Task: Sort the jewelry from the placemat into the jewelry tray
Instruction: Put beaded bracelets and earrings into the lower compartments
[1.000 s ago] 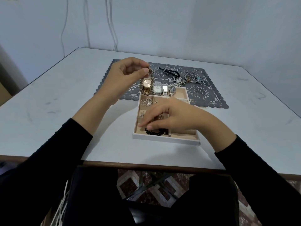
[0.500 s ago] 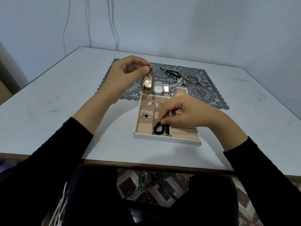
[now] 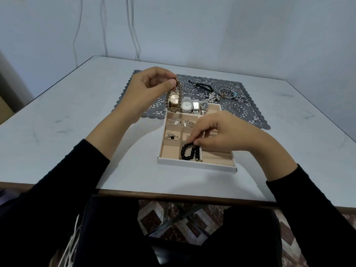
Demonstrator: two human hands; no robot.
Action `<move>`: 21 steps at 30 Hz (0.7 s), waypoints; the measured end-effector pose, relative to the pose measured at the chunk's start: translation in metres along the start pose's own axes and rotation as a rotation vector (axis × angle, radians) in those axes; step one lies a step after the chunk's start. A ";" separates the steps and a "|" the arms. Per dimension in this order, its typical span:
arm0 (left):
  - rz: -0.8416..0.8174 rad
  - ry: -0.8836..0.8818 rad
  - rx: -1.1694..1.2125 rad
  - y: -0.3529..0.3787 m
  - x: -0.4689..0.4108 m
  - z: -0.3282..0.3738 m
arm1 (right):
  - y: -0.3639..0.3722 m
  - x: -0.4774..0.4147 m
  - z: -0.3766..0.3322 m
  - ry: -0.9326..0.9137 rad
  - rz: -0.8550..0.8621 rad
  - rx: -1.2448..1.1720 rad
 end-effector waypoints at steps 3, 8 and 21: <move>0.000 -0.002 0.000 0.000 0.000 0.000 | 0.004 -0.003 -0.001 0.011 0.002 0.016; -0.008 0.000 0.007 0.000 0.001 -0.001 | 0.004 -0.004 -0.001 0.009 0.014 0.042; -0.043 0.004 0.047 0.006 0.006 0.003 | -0.033 0.035 0.070 0.241 0.733 -0.058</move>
Point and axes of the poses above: each hand's wrist, its own x-axis away from the middle knuckle, its own y-axis out of the palm, z = x × y, the point moved 5 cm from there along -x, towards the middle knuckle, and after that the axes turned 10 degrees about -y, right-handed, at the moved point
